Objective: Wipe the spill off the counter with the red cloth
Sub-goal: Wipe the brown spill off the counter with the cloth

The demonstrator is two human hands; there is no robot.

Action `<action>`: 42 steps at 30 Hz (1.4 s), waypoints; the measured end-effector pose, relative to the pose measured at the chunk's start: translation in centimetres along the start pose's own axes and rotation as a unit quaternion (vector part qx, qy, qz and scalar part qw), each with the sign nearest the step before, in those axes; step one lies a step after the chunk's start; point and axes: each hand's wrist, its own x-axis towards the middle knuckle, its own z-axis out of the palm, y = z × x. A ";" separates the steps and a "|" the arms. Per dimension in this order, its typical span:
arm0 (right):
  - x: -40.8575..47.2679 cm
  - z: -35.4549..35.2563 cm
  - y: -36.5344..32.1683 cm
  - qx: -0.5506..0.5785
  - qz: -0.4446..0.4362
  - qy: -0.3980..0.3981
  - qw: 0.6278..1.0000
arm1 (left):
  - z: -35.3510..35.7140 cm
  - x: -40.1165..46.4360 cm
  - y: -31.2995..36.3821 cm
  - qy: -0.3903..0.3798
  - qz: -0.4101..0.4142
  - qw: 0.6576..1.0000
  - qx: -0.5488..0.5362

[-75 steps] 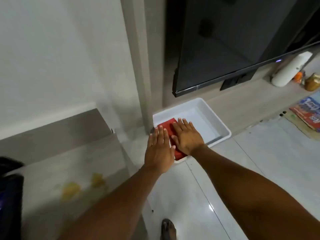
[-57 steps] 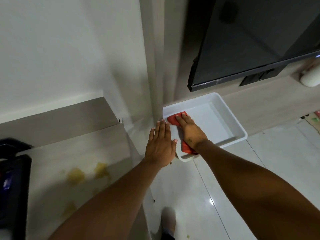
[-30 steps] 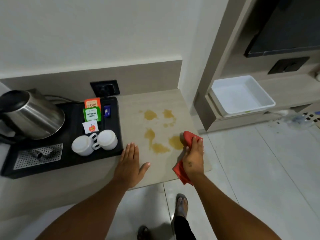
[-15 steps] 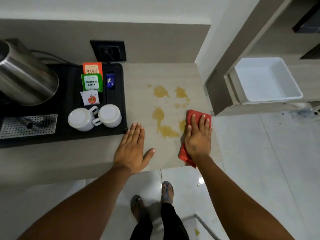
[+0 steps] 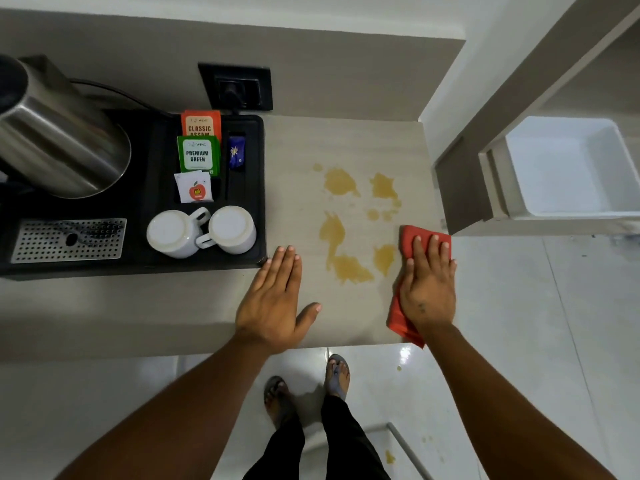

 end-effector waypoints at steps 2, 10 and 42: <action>2.7 -0.5 -0.3 0.001 0.021 0.009 1.000 | 0.2 0.0 -0.1 0.012 -0.001 1.000 -0.003; 2.3 -0.1 -2.1 -0.004 -0.048 -0.001 0.999 | 0.3 -0.1 -0.1 0.021 -0.003 1.000 -0.017; 16.3 -2.7 -1.2 -0.016 -0.153 -0.022 0.988 | 0.0 0.1 0.0 0.020 -0.008 1.000 -0.008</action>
